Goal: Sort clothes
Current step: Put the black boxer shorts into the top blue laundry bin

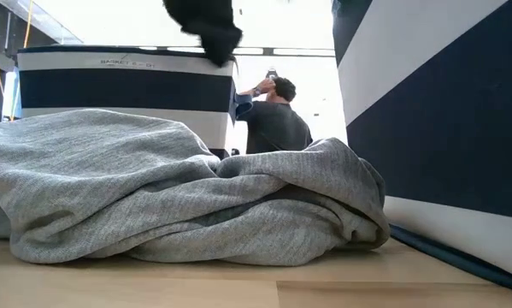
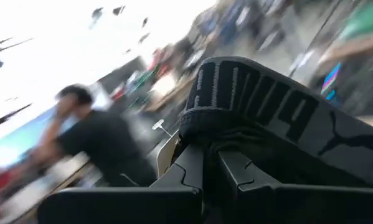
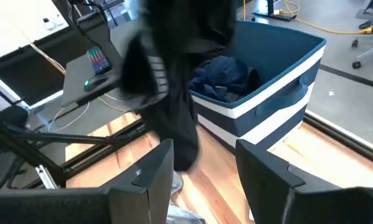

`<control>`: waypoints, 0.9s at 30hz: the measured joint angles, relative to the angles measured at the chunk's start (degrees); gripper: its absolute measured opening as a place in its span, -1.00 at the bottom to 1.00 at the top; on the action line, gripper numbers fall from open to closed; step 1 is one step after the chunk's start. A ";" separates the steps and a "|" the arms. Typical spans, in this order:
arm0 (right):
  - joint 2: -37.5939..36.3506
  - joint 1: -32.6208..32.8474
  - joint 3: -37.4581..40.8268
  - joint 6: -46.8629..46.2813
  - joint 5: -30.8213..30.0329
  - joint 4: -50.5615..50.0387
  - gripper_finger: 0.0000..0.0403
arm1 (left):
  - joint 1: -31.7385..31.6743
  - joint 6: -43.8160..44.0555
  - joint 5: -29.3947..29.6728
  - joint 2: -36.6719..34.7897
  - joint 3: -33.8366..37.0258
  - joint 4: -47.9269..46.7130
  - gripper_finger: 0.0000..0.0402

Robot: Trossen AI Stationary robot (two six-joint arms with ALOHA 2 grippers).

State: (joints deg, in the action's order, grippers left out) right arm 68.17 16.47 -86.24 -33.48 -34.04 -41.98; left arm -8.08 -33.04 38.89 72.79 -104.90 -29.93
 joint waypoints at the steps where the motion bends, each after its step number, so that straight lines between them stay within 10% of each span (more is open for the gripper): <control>1: 0.01 0.00 0.00 -0.56 0.00 0.00 -0.19 | -1.94 -0.51 1.29 0.00 0.00 -2.46 -1.00; 18: 0.12 0.04 0.00 -2.71 1.80 -0.13 -0.19 | -32.90 9.01 1.85 0.81 14.00 -17.80 -1.00; 27: 0.14 0.04 0.04 -4.01 2.10 -0.20 -0.19 | -32.24 18.28 -21.69 0.83 23.66 -28.68 -1.00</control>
State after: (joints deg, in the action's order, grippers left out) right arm 68.31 16.51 -86.19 -37.49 -31.94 -42.17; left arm -40.32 -14.76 17.20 73.63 -81.24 -58.61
